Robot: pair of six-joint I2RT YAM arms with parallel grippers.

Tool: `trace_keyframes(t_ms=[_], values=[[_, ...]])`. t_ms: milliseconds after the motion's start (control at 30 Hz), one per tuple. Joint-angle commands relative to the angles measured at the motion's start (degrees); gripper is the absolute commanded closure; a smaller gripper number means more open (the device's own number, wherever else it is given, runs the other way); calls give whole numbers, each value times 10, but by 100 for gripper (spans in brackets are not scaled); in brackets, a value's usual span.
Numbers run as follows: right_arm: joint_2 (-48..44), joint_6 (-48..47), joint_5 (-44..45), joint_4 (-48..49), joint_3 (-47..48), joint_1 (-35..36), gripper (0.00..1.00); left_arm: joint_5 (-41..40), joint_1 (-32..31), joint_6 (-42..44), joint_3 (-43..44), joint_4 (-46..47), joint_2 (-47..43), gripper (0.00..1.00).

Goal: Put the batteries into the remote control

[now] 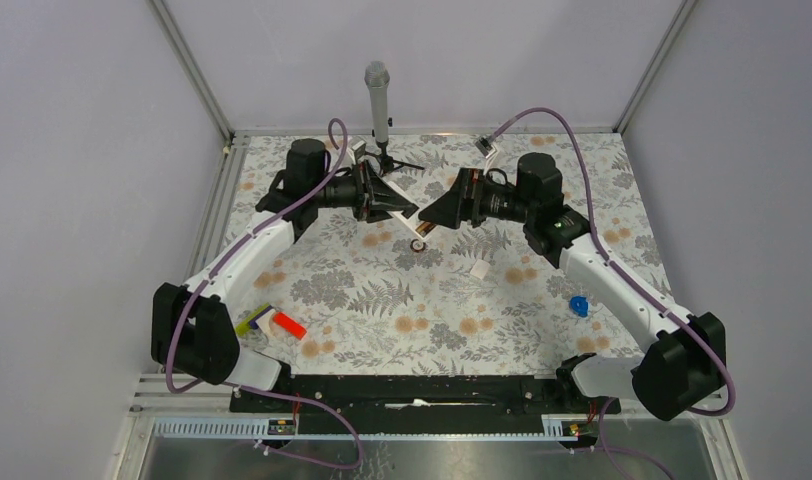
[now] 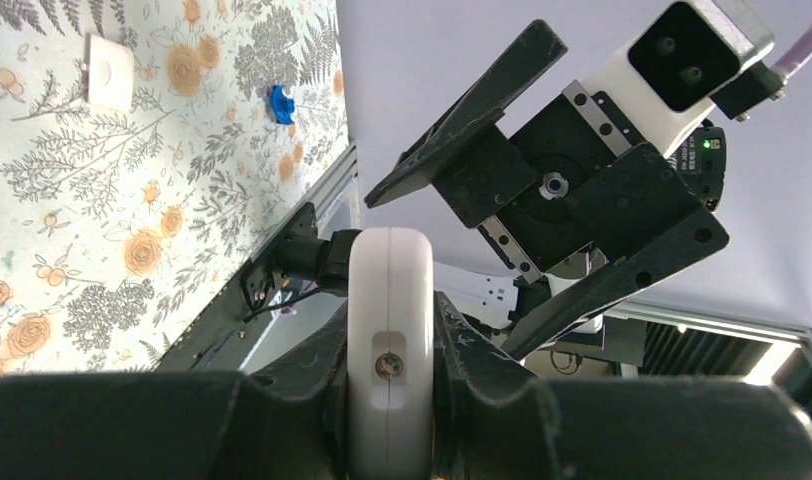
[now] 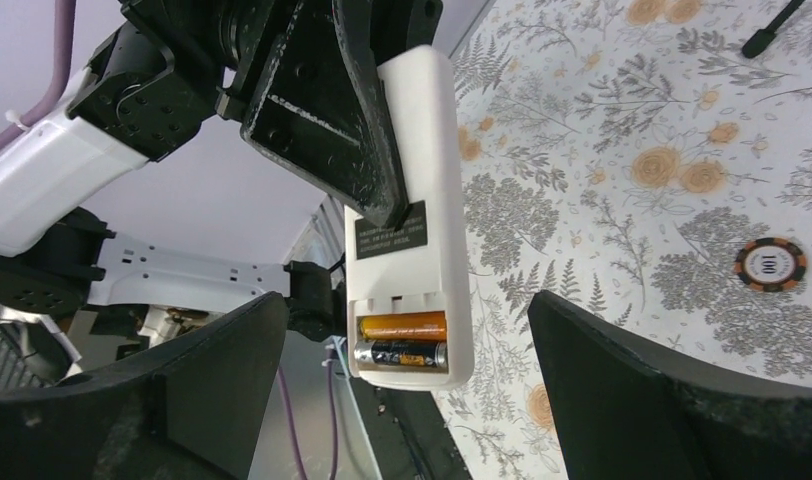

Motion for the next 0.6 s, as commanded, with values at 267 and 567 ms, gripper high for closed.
trace_keyframes(t_ms=[267, 567], values=[[12, 27, -115, 69, -18, -3, 17, -13, 7, 22, 29, 61, -41, 100], [31, 40, -125, 89, -26, -3, 48, -13, 7, 14, 22, 70, -44, 100]])
